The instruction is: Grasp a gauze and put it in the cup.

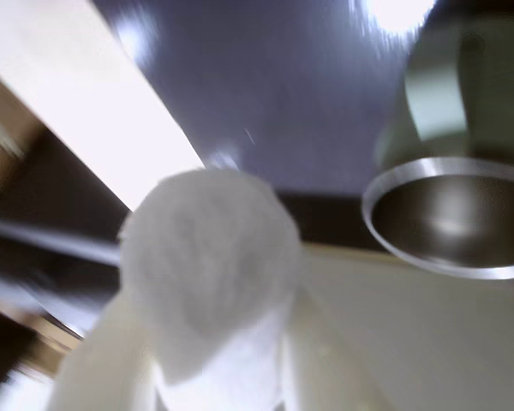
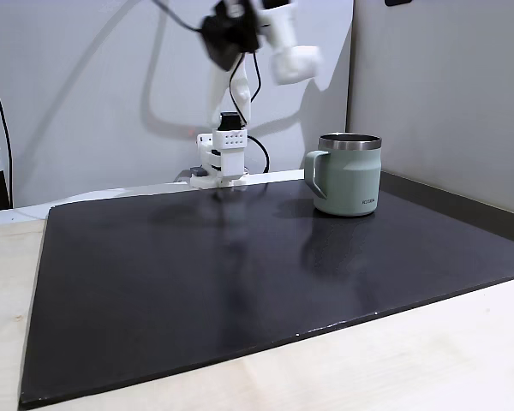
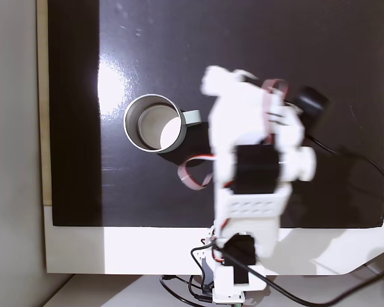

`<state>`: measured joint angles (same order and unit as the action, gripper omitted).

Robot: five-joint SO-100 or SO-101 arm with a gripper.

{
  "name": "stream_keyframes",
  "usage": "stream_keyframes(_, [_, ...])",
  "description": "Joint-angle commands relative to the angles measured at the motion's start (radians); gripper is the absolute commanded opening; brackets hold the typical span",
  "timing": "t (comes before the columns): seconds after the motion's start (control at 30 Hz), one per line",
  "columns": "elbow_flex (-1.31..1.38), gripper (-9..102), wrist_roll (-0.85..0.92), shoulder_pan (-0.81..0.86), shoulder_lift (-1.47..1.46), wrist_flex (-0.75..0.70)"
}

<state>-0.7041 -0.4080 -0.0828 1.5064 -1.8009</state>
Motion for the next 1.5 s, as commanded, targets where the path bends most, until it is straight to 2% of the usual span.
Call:
stream_keyframes(0.0, [0.069, 0, 0.040, -0.127, 0.011, 0.008])
stream_keyframes(0.33, [-0.118, 0, 0.098, -0.336, 0.002, 0.005])
stream_keyframes(0.67, [-0.253, 0, 0.110, -0.337, -0.025, 0.005])
stream_keyframes(1.07, [-0.279, 0, 0.112, -0.345, -0.054, 0.006])
stream_keyframes(1.13, [-0.285, 8, 0.118, -0.345, -0.055, 0.008])
stream_keyframes(1.23, [-0.307, 35, 0.144, -0.348, -0.055, 0.009])
stream_keyframes(1.27, [-0.311, 38, 0.147, -0.350, -0.055, 0.009])
stream_keyframes(1.47, [-0.314, 41, 0.144, -0.350, -0.054, 0.015])
